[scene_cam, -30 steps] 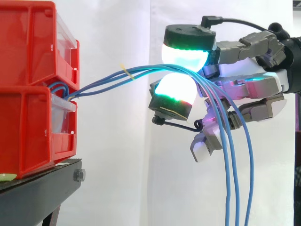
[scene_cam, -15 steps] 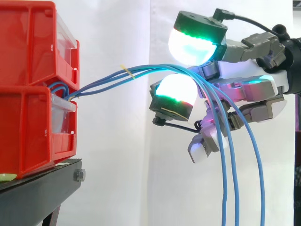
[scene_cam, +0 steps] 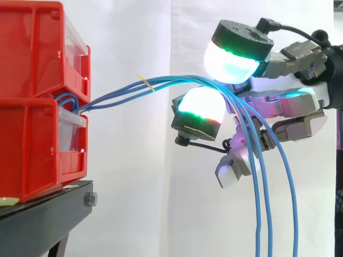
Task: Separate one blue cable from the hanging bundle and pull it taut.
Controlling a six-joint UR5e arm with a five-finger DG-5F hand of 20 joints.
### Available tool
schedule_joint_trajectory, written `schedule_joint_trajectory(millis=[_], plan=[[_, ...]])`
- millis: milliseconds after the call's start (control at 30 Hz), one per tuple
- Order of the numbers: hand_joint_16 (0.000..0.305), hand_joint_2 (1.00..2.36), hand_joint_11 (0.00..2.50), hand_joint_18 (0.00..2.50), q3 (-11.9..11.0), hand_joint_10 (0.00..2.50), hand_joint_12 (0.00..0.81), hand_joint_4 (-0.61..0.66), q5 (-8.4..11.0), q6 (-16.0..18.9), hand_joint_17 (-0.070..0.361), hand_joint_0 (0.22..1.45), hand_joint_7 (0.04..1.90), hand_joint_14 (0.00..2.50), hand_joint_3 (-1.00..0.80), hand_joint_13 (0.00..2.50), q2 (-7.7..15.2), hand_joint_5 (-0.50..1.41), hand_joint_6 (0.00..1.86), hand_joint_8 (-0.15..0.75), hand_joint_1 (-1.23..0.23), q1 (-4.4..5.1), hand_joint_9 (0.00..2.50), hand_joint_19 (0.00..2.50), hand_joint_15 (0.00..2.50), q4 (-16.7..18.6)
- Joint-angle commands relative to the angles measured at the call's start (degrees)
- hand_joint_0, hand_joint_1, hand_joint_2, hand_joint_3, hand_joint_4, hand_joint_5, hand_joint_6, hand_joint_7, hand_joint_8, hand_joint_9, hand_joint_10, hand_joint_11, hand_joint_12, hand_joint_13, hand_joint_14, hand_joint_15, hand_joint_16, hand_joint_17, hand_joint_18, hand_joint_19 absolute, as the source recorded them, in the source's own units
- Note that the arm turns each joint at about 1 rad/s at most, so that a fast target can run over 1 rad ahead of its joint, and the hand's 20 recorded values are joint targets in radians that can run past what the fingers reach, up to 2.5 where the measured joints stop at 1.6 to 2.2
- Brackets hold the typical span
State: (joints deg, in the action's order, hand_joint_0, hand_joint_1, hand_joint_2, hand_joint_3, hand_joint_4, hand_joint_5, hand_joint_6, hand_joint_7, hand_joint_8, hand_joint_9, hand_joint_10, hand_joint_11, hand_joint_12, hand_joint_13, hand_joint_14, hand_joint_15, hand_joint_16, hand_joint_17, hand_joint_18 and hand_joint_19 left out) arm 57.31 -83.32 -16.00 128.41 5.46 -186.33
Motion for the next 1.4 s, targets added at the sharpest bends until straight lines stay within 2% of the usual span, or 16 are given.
schedule_joint_trajectory(millis=[0,133,333,367,433,533,633,733,967,1033,1067,1200,1367], plan=[[0.055,1.0,0.23,0.65,0.1,0.01,0.24,0.04,0.0,0.0,0.123,0.45,1.31,0.01,-0.5,1.2,0.0,0.14,0.5,0.108,-0.77,-0.1,1.92,0.46,0.36,-0.2],[0.048,1.0,0.25,0.63,0.1,0.01,0.219,0.03,0.0,0.1,0.107,0.53,1.31,0.02,-0.5,1.18,0.0,0.14,0.5,0.101,-0.68,-0.1,1.9,0.5,0.38,-0.4],[0.045,1.0,0.27,0.6,0.2,0.01,0.214,0.07,0.0,0.1,0.101,0.64,1.32,0.02,-0.5,1.17,0.0,0.13,0.5,0.088,-0.67,-0.1,1.88,0.53,0.41,-0.5],[0.045,1.0,0.27,0.6,0.2,0.01,0.213,0.07,0.0,0.1,0.102,0.65,1.33,0.02,-0.45,1.17,0.0,0.13,0.5,0.091,-0.68,-0.1,1.87,0.53,0.41,-0.5],[0.052,1.01,0.22,0.64,0.2,0.01,0.239,0.08,0.0,0.1,0.118,0.62,1.31,0.01,-0.26,1.19,0.0,0.13,0.5,0.111,-0.64,-0.18,1.86,0.5,0.39,-0.5],[0.069,1.02,0.17,0.74,0.2,0.01,0.289,0.1,0.0,0.1,0.154,0.57,1.27,0.01,-0.14,1.23,0.0,0.13,0.5,0.155,-0.5,-0.18,1.89,0.42,0.32,-0.5],[0.073,1.18,0.14,0.75,0.2,0.01,0.308,0.09,0.0,0.1,0.165,0.5,1.26,0.01,-0.15,1.22,0.0,0.12,0.51,0.169,-0.39,-0.18,1.86,0.4,0.31,-0.5],[0.076,1.22,0.14,0.73,0.2,0.01,0.321,0.09,0.0,0.1,0.17,0.48,1.25,0.01,-0.16,1.19,0.0,0.11,0.51,0.178,-0.33,-0.18,1.82,0.4,0.32,-0.5],[0.076,1.23,0.16,0.71,0.3,0.01,0.33,0.09,0.0,0.1,0.172,0.48,1.27,0.01,-0.16,1.16,0.0,0.09,0.5,0.199,-0.33,-0.18,1.78,0.4,0.32,-0.5],[0.076,1.06,0.17,0.7,0.3,0.01,0.333,0.1,0.0,0.1,0.171,0.5,1.26,0.01,-0.16,1.15,0.0,0.09,0.5,0.194,-0.39,-0.18,1.77,0.4,0.32,-0.5],[0.076,1.02,0.16,0.7,0.3,0.01,0.331,0.1,0.0,0.1,0.17,0.51,1.26,0.01,-0.17,1.15,0.0,0.09,0.5,0.194,-0.4,-0.18,1.77,0.4,0.32,-0.4],[0.068,1.01,0.22,0.63,0.3,0.01,0.306,0.09,0.0,0.1,0.152,0.47,1.28,0.01,-0.36,1.11,0.0,0.09,0.5,0.182,-0.42,-0.18,1.74,0.44,0.36,-0.5],[0.058,1.01,0.27,0.55,0.3,0.01,0.273,0.07,0.0,0.1,0.131,0.48,1.29,0.02,-0.36,1.07,0.0,0.09,0.5,0.158,-0.51,-0.27,1.71,0.51,0.4,-0.5]])
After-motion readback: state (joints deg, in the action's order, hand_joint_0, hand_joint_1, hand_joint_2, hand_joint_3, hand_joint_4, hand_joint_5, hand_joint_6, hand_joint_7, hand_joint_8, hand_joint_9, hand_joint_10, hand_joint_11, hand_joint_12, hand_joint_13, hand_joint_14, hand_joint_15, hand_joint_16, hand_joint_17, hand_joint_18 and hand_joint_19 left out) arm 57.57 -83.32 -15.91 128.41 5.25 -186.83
